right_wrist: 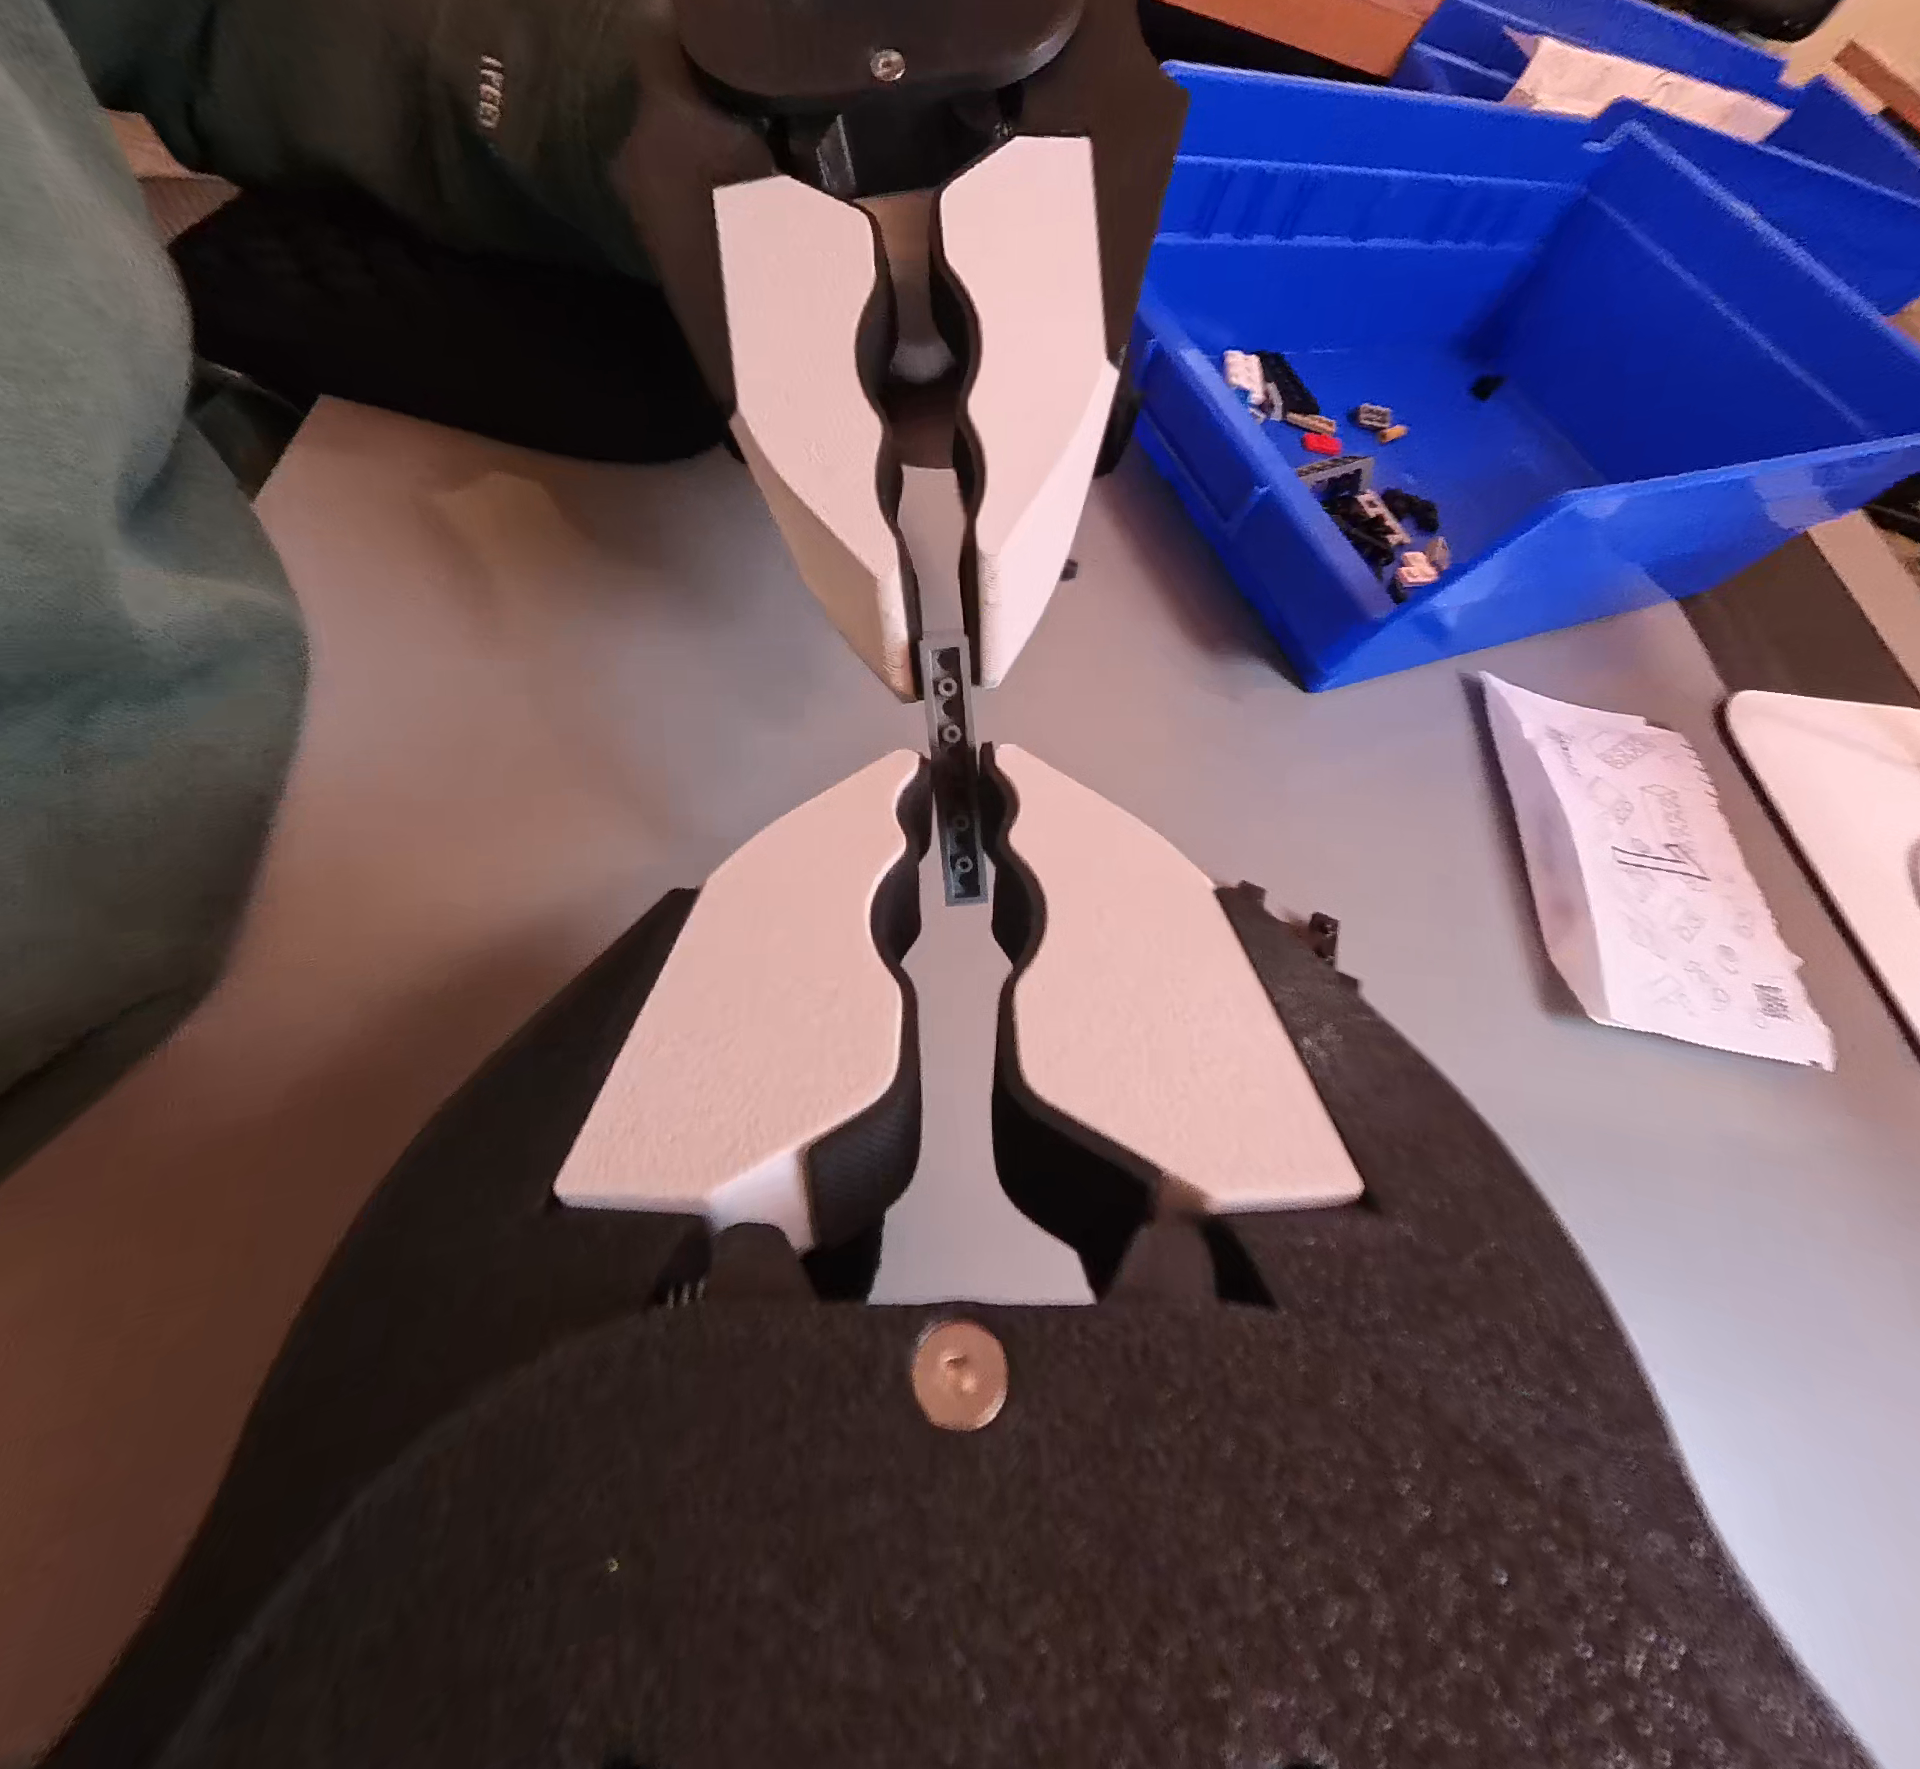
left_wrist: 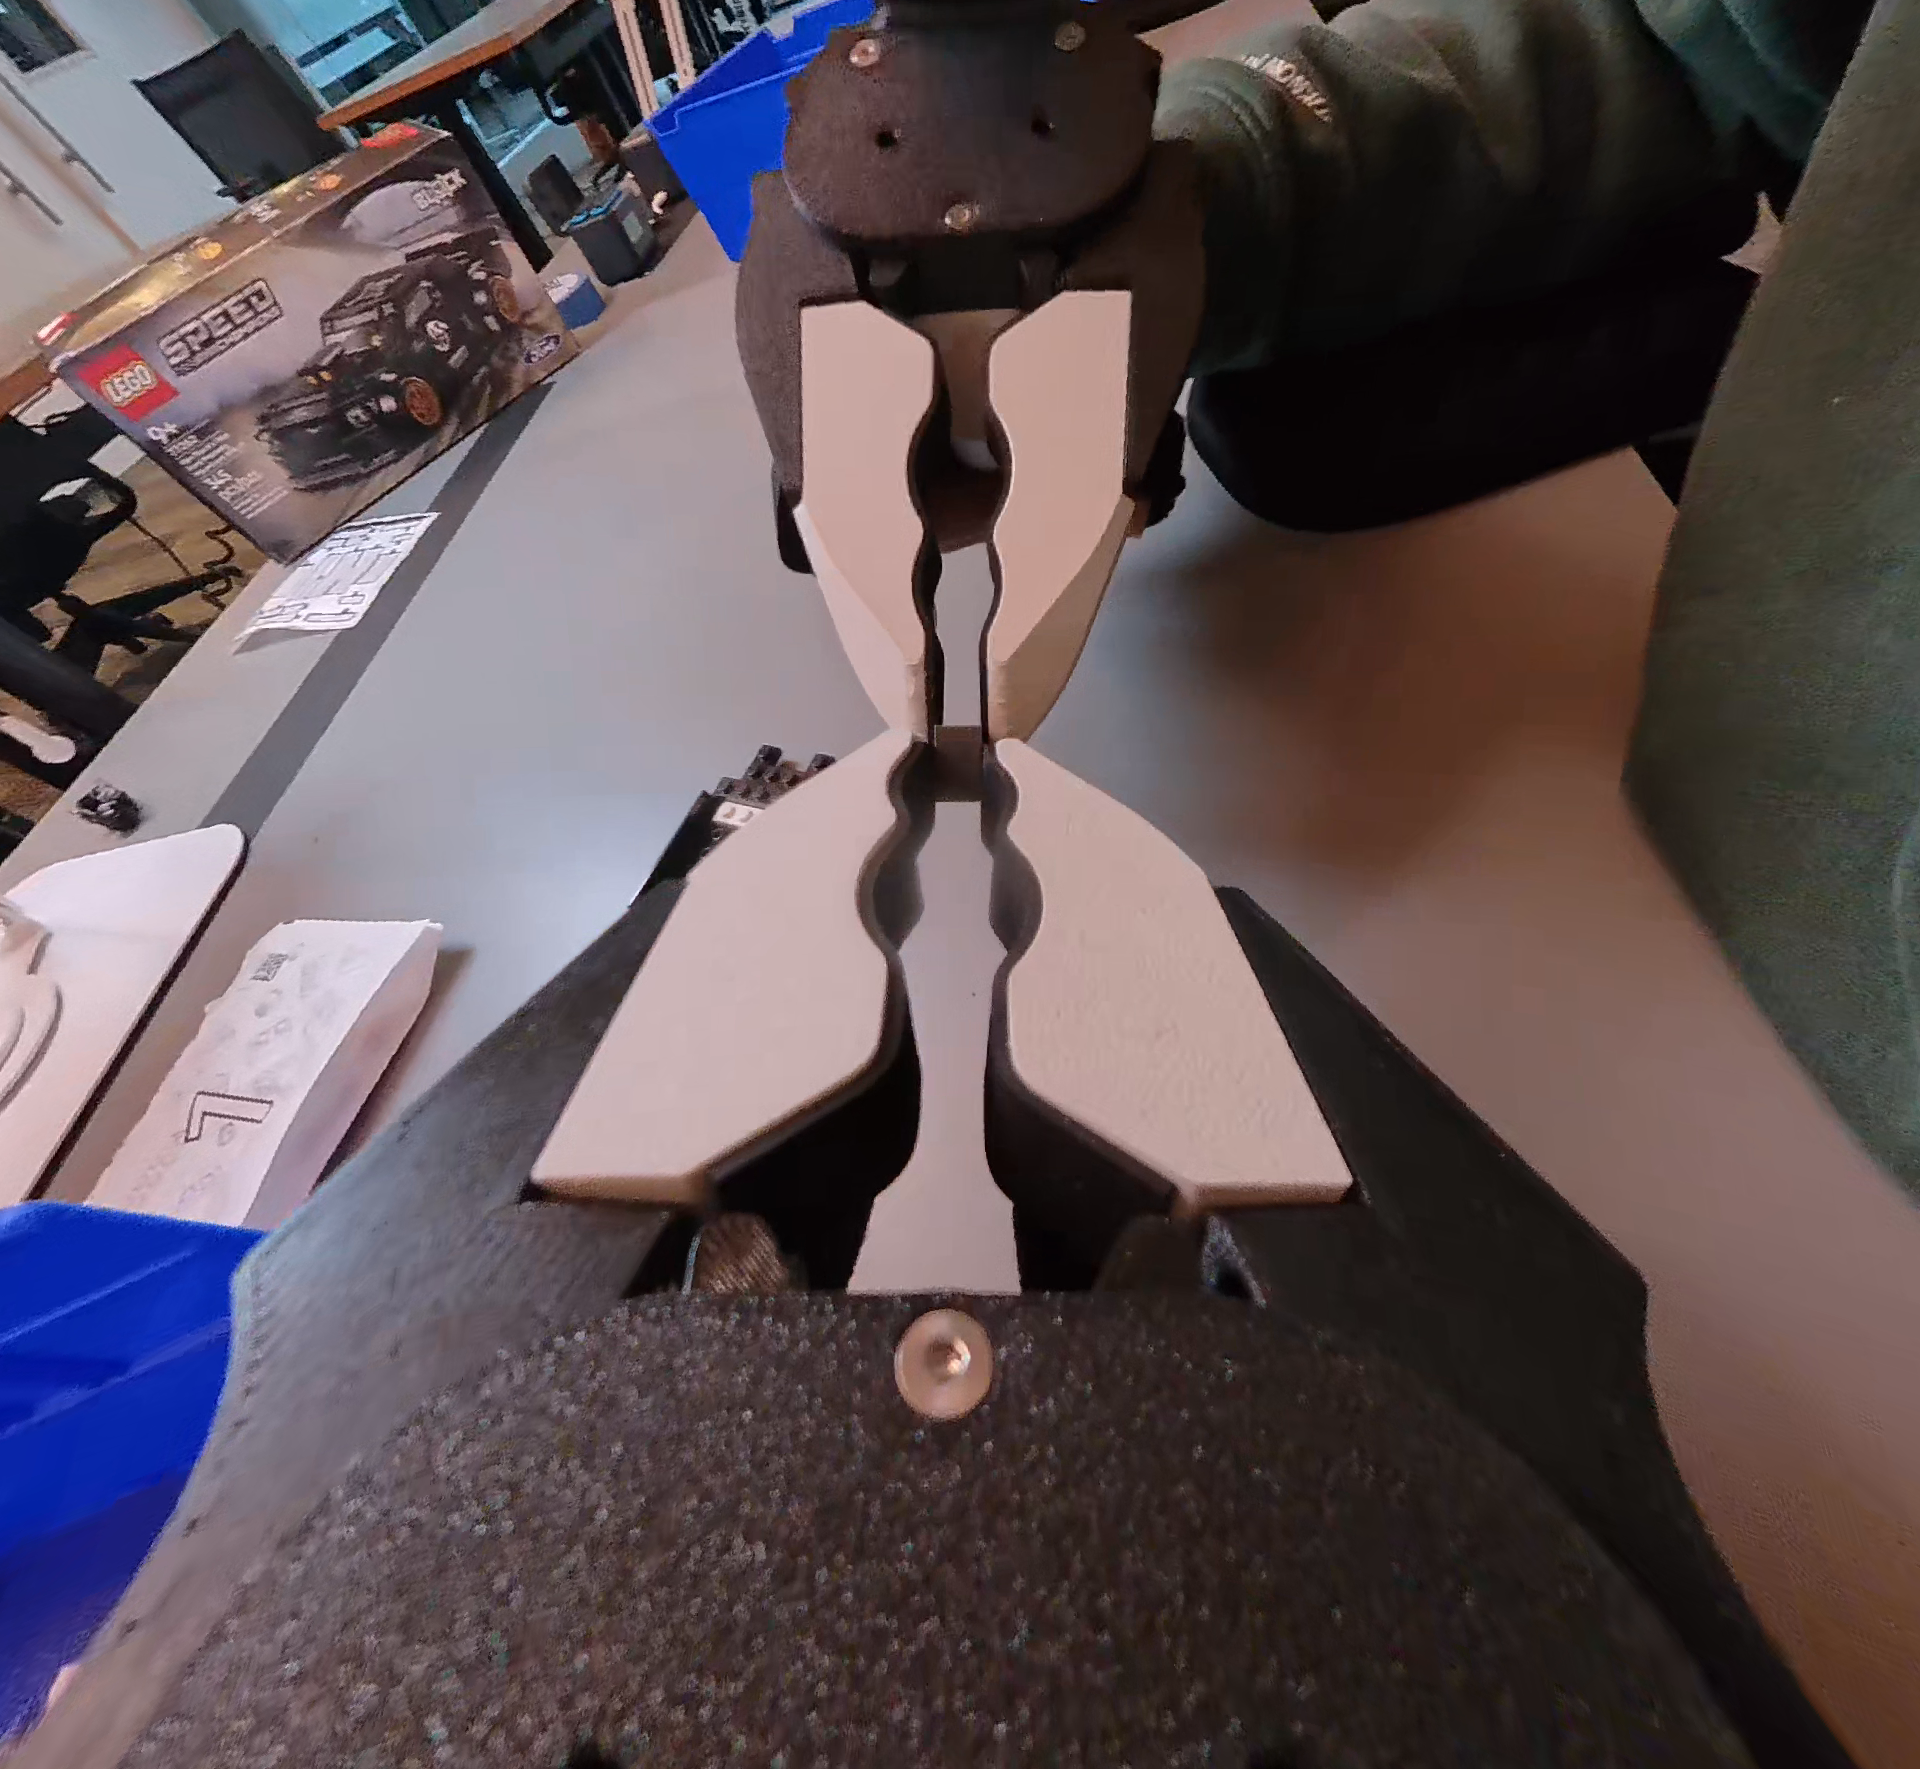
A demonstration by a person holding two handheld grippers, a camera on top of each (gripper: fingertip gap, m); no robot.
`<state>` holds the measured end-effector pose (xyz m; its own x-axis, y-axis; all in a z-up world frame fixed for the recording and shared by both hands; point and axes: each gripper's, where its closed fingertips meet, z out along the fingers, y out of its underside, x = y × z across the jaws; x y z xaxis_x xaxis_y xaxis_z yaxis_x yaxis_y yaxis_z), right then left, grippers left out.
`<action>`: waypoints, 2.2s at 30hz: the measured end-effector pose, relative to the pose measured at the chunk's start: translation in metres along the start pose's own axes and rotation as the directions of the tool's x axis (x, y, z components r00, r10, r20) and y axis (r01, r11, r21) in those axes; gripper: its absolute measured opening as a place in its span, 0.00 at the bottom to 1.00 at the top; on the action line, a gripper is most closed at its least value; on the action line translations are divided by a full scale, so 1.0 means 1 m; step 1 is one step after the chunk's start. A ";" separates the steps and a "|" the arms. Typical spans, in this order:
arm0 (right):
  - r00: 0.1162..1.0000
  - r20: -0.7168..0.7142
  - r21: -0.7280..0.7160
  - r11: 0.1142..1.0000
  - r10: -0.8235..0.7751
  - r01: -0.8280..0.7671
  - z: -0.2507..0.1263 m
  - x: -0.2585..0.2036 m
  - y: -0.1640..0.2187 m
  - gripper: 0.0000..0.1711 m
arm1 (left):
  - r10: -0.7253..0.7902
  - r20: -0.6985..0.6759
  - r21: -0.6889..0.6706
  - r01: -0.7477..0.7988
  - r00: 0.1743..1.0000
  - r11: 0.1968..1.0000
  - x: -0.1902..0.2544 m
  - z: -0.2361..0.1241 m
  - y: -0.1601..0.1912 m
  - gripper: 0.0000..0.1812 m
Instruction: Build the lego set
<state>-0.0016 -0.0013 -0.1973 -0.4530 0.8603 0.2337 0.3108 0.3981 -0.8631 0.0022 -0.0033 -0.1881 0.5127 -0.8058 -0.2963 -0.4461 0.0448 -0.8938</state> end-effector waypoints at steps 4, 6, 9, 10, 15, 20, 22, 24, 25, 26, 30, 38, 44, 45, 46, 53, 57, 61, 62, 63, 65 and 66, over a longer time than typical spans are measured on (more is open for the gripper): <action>0.988 -0.153 -0.009 0.999 -0.032 0.031 -0.002 0.018 -0.007 0.05 | -0.134 0.056 0.011 0.133 0.989 0.991 -0.017 -0.003 -0.003 0.05; 0.965 -0.255 -0.013 0.998 -0.063 0.062 -0.004 0.029 -0.011 0.05 | -0.259 0.078 0.046 0.257 0.963 0.965 -0.027 -0.005 -0.006 0.05; 0.909 -0.390 -0.052 0.989 -0.149 0.140 -0.009 0.040 -0.017 0.05 | -0.440 0.076 0.113 0.431 0.895 0.895 -0.038 -0.007 -0.012 0.05; 0.872 -0.451 -0.075 0.981 -0.192 0.178 -0.013 0.046 -0.019 0.04 | -0.499 0.071 0.118 0.490 0.863 0.864 -0.040 -0.007 -0.011 0.05; 0.851 -0.465 -0.099 0.970 -0.244 0.223 -0.016 0.047 -0.019 0.04 | -0.603 0.002 0.126 0.598 0.798 0.792 -0.039 -0.004 -0.007 0.05; 0.972 -0.141 0.073 0.981 0.189 -0.180 -0.007 0.033 0.000 0.05 | -0.391 0.060 -0.151 0.396 0.918 0.906 -0.018 0.010 0.041 0.06; 0.945 -0.029 0.114 0.940 0.326 -0.321 -0.005 0.030 0.001 0.05 | -0.374 0.050 -0.158 0.377 0.926 0.913 -0.015 0.013 0.041 0.10; 0.920 0.042 0.132 0.911 0.390 -0.392 -0.004 0.027 0.000 0.05 | -0.375 0.037 -0.125 0.377 0.926 0.918 -0.015 0.012 0.035 0.08; 0.910 0.063 0.136 0.900 0.409 -0.414 -0.004 0.027 0.000 0.05 | -0.376 0.031 -0.114 0.377 0.926 0.919 -0.016 0.010 0.033 0.08; 0.900 0.089 0.141 0.889 0.426 -0.435 -0.004 0.025 -0.001 0.05 | -0.379 0.027 -0.103 0.380 0.925 0.919 -0.016 0.009 0.032 0.08; 0.857 0.183 0.154 0.847 0.482 -0.510 -0.003 0.020 -0.004 0.05 | -0.385 0.022 -0.055 0.386 0.922 0.921 -0.021 0.005 0.024 0.09; 0.761 0.368 0.189 0.758 0.534 -0.624 -0.006 0.009 -0.021 0.05 | -0.473 -0.127 0.055 0.482 0.872 0.874 -0.009 0.002 -0.005 0.06; 0.684 0.444 0.184 0.689 0.579 -0.702 -0.008 0.010 -0.025 0.05 | -0.535 -0.175 0.073 0.553 0.826 0.830 -0.008 0.001 -0.010 0.07; 0.685 0.434 0.187 0.686 0.585 -0.703 -0.008 0.012 -0.024 0.05 | -0.547 -0.171 0.074 0.564 0.820 0.822 -0.009 0.001 -0.009 0.06; 0.693 0.414 0.189 0.689 0.590 -0.700 -0.007 0.014 -0.022 0.05 | -0.561 -0.159 0.073 0.577 0.812 0.814 -0.012 0.001 -0.008 0.05; 0.725 0.386 0.199 0.715 0.571 -0.670 -0.007 0.015 -0.020 0.05 | -0.578 -0.176 0.086 0.597 0.797 0.797 -0.013 0.001 -0.008 0.04; 0.726 0.388 0.190 0.722 0.568 -0.666 -0.007 0.014 -0.018 0.08 | -0.592 -0.194 0.124 0.618 0.783 0.777 -0.017 -0.003 -0.012 0.03; 0.743 0.381 0.192 0.740 0.550 -0.645 -0.004 0.011 -0.020 0.05 | -0.600 -0.214 0.122 0.631 0.771 0.767 -0.016 -0.002 -0.012 0.04; 0.750 0.372 0.185 0.748 0.547 -0.637 -0.004 0.010 -0.019 0.05 | -0.601 -0.218 0.119 0.632 0.769 0.766 -0.015 -0.002 -0.012 0.04; 0.755 0.367 0.172 0.758 0.544 -0.629 -0.004 0.009 -0.018 0.05 | -0.598 -0.226 0.113 0.630 0.769 0.768 -0.014 -0.002 -0.012 0.04; 0.764 0.352 0.136 0.778 0.540 -0.613 -0.002 0.006 -0.015 0.05 | -0.593 -0.243 0.103 0.629 0.767 0.771 -0.011 -0.003 -0.012 0.10; 0.770 0.350 0.126 0.788 0.533 -0.602 -0.001 0.004 -0.014 0.05 | -0.592 -0.246 0.082 0.625 0.768 0.777 -0.008 -0.002 -0.011 0.11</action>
<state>-0.0068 -0.0031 -0.1835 -0.4761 0.7634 -0.4366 0.4128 -0.2443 -0.8774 0.0012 0.0018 -0.1755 0.4772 -0.7904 0.3841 0.0339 -0.4202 -0.9068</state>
